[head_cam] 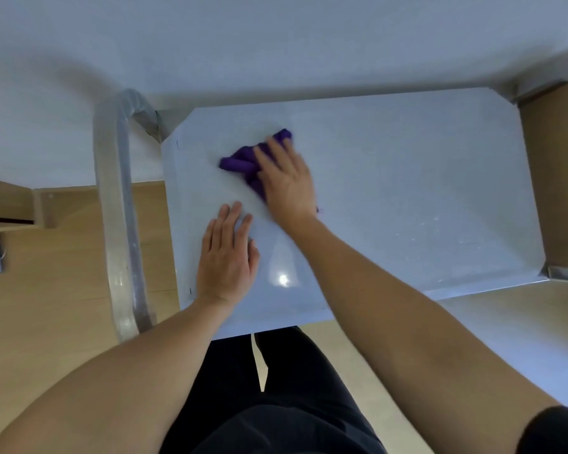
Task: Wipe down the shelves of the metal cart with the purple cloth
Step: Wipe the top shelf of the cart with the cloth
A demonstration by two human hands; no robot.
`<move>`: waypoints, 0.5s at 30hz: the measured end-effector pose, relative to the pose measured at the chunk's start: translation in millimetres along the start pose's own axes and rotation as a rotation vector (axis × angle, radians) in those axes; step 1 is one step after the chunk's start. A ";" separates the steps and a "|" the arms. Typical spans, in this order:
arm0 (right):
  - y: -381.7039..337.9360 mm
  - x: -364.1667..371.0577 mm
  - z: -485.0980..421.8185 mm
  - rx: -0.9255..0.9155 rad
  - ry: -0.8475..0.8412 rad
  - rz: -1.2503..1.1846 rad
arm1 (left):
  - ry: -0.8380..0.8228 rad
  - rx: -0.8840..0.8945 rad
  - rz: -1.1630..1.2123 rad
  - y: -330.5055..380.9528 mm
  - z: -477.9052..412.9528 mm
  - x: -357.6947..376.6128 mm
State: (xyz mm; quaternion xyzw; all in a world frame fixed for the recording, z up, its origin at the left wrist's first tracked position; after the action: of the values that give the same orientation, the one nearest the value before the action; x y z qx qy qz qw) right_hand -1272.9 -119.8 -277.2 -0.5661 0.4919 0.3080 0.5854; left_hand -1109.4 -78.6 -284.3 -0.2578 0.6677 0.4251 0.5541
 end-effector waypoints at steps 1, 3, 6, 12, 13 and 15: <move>23.2 -8.6 2.2 0.072 0.054 0.016 | 0.005 0.004 0.002 0.9 0.2 -0.2; 70.6 -28.7 10.9 0.283 0.139 0.042 | 0.002 0.009 -0.001 2.2 -0.2 0.9; 107.0 -42.7 17.3 0.608 0.131 0.032 | 0.002 0.007 -0.007 1.3 -0.5 2.2; 2.5 1.9 -36.1 0.236 0.026 0.107 | 0.003 -0.003 -0.007 0.3 -1.2 2.3; -24.5 14.6 -38.8 0.098 -0.048 0.065 | -0.002 -0.005 -0.007 0.3 -1.0 2.3; -45.4 23.8 -40.0 -0.099 -0.171 -0.006 | -0.007 -0.010 -0.004 0.3 -1.2 1.2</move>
State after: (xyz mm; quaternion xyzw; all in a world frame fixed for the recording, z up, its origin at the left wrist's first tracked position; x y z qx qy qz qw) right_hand -1232.5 -170.8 -277.9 -0.5674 0.4226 0.3775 0.5974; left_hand -1110.6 -79.3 -285.3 -0.2603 0.6631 0.4284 0.5560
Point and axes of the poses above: each hand's wrist, its own z-axis away from the middle knuckle, its own x-axis out of the palm, y = z × x, the point moved 6 cm from there along -z, towards the middle knuckle, and after that the axes turned 9 degrees about -x, right-handed, at the moved point
